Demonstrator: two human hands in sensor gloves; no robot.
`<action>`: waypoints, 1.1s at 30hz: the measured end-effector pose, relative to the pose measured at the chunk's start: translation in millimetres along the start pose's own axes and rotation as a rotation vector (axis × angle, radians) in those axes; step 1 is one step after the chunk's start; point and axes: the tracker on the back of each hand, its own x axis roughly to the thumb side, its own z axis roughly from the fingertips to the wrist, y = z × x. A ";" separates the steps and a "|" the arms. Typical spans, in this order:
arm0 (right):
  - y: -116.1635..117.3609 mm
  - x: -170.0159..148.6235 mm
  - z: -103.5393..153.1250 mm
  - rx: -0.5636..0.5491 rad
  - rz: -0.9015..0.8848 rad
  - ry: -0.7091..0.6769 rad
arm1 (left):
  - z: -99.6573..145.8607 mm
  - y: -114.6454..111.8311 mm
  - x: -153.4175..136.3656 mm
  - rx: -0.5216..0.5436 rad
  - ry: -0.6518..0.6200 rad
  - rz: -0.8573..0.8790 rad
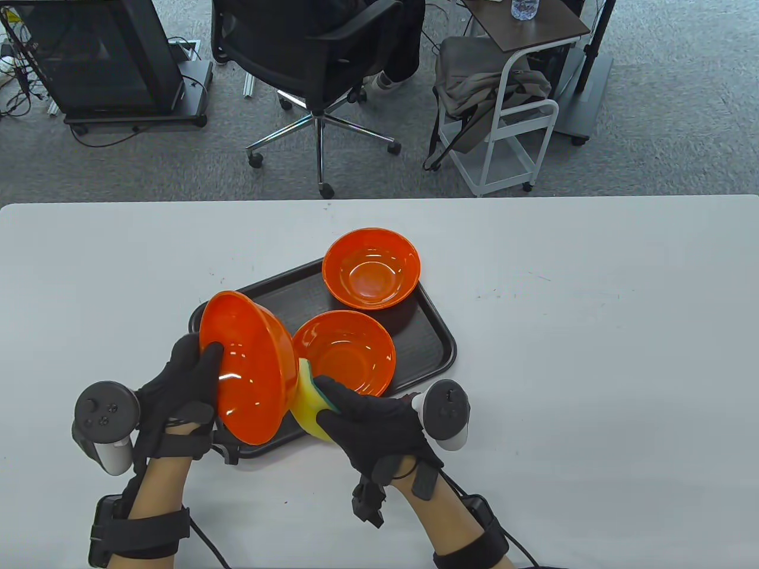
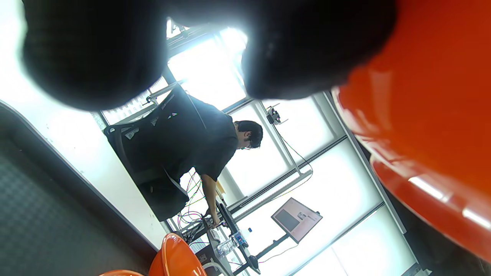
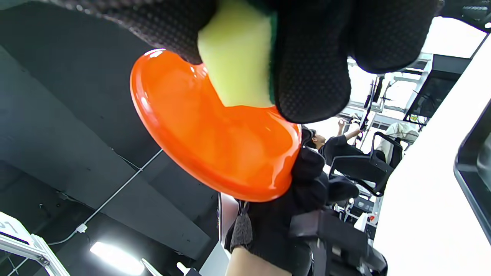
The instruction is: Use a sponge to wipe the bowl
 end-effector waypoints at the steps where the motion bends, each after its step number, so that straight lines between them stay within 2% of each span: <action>1: -1.7 0.5 0.2 -0.016 -0.005 -0.006 | -0.2 0.2 -0.2 -0.001 0.002 -0.006; 13: -12.4 1.7 4.6 -0.146 -0.016 -0.048 | 1.1 -16.5 5.8 -0.158 -0.027 -0.011; 18: -12.8 1.1 4.8 -0.155 -0.017 -0.044 | 5.0 -29.5 11.2 -0.233 -0.035 0.045; 23: -8.5 -0.5 4.3 -0.114 0.024 -0.024 | 7.1 -37.1 14.0 -0.279 -0.060 0.105; 26: -5.2 -3.4 3.6 -0.072 0.062 -0.003 | 9.5 -36.7 16.8 -0.263 -0.054 0.108; 33: 2.7 -9.8 0.9 0.043 0.019 0.055 | 6.4 -21.5 14.9 -0.166 -0.056 0.112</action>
